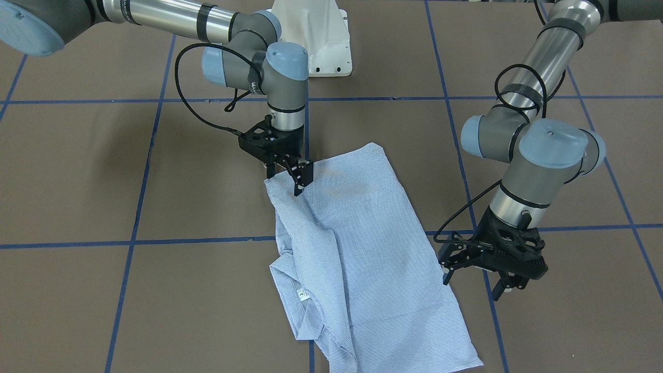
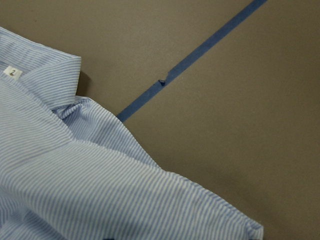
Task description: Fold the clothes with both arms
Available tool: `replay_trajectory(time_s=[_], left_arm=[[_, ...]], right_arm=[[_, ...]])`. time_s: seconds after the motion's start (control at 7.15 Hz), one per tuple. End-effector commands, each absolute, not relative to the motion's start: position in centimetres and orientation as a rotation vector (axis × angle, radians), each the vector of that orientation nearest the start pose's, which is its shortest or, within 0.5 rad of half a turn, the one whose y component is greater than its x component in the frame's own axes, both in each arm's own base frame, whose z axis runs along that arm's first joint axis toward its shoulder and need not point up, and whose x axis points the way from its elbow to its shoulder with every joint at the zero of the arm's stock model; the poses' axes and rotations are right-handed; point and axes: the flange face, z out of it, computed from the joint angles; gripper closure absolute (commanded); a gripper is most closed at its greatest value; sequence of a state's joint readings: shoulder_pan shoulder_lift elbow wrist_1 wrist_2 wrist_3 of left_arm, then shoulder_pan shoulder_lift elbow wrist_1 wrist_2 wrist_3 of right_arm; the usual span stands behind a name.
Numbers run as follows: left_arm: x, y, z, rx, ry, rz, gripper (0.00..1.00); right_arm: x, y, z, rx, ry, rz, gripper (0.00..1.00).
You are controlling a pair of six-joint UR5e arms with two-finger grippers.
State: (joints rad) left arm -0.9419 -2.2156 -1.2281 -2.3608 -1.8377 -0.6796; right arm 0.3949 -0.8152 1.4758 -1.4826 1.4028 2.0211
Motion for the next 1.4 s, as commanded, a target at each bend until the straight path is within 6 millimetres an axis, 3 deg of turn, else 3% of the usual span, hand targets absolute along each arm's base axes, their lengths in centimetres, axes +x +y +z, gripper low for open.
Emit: replay_trajectory(time_s=[0.0,0.28,0.42,0.56,0.7,0.98,1.26], left_arm=[[36.1,-67.8,34.2,0.714,0.850,0.100,0.00],[36.1,-67.6,34.9,0.709,0.847,0.101,0.00],[36.0,-67.5,34.9,0.711,0.848,0.101,0.00],[36.0,-67.5,34.9,0.711,0.850,0.100,0.00],[36.0,-67.3,34.5,0.717,0.855,0.102,0.00],[36.0,-67.2,34.3,0.717,0.856,0.101,0.00],[35.7,-65.2,33.9,0.719,0.887,0.092,0.00]], right_arm=[[-63.1,-42.2,23.0,0.149,-0.781,0.862,0.18],[-63.3,-41.9,23.0,0.146,-0.780,0.861,0.32],[-63.5,-41.8,23.1,0.143,-0.778,0.865,0.45],[-63.7,-41.8,22.4,0.138,-0.787,0.877,0.90],[-63.6,-41.9,21.8,0.133,-0.797,0.891,1.00],[-63.6,-41.9,21.6,0.128,-0.804,0.898,1.00],[-62.4,-41.6,20.6,0.126,-0.835,0.903,1.00]])
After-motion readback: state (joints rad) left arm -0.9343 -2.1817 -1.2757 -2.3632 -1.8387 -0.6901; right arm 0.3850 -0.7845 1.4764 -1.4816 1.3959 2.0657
